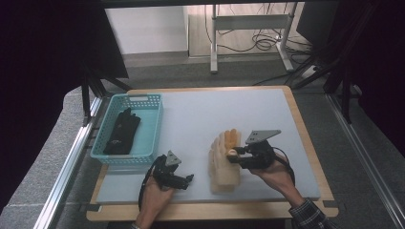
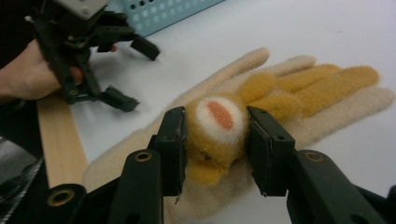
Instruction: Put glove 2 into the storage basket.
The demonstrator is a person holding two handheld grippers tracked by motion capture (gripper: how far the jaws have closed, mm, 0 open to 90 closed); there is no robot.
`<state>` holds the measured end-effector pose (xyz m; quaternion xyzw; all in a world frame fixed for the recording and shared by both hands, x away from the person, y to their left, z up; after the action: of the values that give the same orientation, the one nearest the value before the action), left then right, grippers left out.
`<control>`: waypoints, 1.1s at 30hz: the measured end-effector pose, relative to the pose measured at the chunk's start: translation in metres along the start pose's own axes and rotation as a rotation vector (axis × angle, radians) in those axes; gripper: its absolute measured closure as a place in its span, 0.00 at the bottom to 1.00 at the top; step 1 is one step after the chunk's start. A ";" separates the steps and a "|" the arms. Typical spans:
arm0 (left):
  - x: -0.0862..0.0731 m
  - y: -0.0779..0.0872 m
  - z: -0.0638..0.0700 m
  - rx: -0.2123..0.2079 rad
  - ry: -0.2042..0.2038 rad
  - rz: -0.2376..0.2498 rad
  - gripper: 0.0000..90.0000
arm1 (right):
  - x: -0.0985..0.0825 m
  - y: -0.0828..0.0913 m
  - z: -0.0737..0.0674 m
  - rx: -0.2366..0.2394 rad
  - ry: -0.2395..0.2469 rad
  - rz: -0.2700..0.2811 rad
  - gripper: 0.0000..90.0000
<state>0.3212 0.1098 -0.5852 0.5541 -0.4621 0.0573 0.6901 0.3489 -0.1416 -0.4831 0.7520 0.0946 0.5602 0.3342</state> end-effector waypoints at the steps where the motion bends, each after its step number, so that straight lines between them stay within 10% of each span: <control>1: 0.000 0.000 0.000 0.000 0.000 0.000 0.04 | -0.001 -0.004 -0.003 0.004 0.003 -0.006 0.65; 12: 0.000 0.000 0.000 0.001 0.000 0.001 0.04 | -0.030 -0.042 0.003 -0.040 -0.045 -0.056 0.54; 25: 0.000 0.000 0.000 0.000 0.001 0.000 0.04 | -0.029 -0.004 0.017 -0.094 -0.081 0.015 0.42; 33: 0.000 0.000 0.000 -0.001 -0.002 -0.001 0.04 | -0.057 0.001 0.020 -0.084 -0.086 -0.058 0.77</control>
<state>0.3212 0.1101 -0.5852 0.5543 -0.4622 0.0563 0.6899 0.3464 -0.1792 -0.5298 0.7577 0.0782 0.5210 0.3852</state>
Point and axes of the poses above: each handheld gripper's, and its own axes: y roughly backward along the jaws, x roughly out of its top, z roughly to its right, the point moved 5 cm from there along -y, roughly forward along the jaws, and after that the axes turned 6 degrees about x, right-handed, at the moved point
